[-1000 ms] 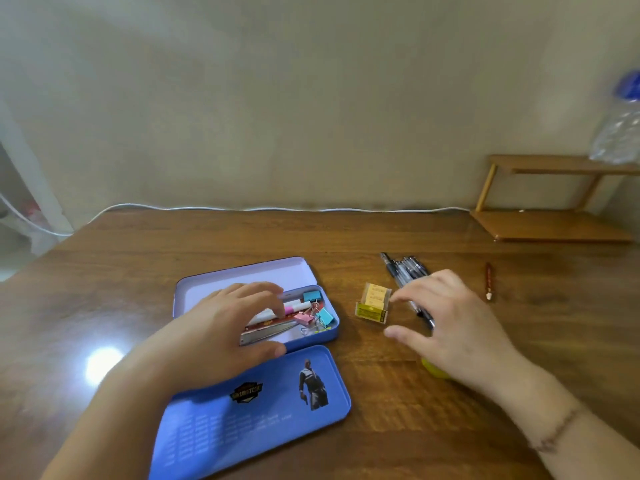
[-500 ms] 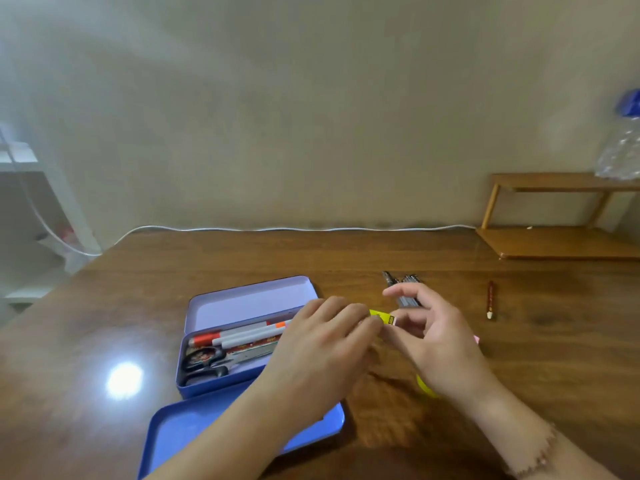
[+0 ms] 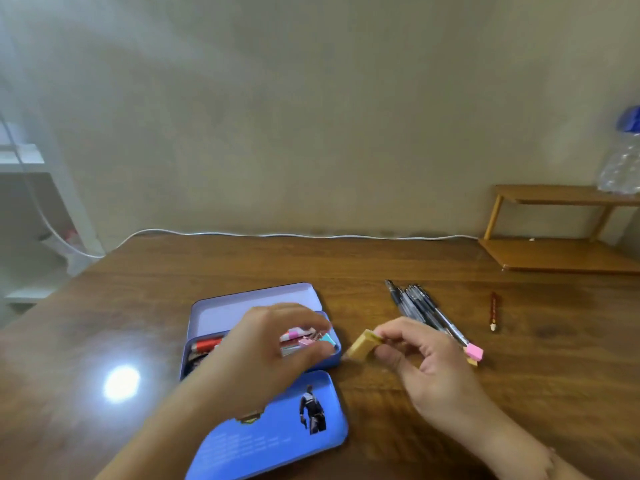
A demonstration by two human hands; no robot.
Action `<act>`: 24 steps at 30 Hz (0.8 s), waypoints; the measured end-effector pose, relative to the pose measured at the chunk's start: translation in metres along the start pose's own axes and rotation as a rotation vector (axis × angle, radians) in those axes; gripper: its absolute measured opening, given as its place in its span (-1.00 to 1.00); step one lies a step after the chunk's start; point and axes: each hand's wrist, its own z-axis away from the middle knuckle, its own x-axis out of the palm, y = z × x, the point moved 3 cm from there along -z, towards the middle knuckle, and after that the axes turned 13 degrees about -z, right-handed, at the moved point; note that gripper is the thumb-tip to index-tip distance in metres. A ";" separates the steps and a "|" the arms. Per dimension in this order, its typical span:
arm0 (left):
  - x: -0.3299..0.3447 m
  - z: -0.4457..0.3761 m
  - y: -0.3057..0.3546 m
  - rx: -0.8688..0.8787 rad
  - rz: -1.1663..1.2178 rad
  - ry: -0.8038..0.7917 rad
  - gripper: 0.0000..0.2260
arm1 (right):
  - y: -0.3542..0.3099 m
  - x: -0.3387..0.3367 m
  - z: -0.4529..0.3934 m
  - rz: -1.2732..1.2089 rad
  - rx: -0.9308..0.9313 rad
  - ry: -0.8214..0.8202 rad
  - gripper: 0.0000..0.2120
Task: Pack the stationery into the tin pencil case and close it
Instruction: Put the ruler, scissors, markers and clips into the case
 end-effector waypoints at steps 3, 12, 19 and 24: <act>-0.027 0.025 -0.050 -0.097 -0.230 0.028 -0.63 | -0.008 0.004 -0.012 0.041 0.014 -0.034 -0.85; -0.017 0.060 -0.102 -0.209 -0.156 -0.293 -0.26 | -0.008 0.108 -0.086 0.509 0.001 -0.351 -0.89; -0.015 0.056 -0.107 -0.177 -0.228 -0.250 -0.25 | 0.005 0.136 -0.070 0.621 0.043 -0.481 -0.73; -0.014 0.057 -0.106 -0.161 -0.191 -0.229 -0.37 | -0.003 0.135 -0.061 0.568 -0.059 -0.364 -0.68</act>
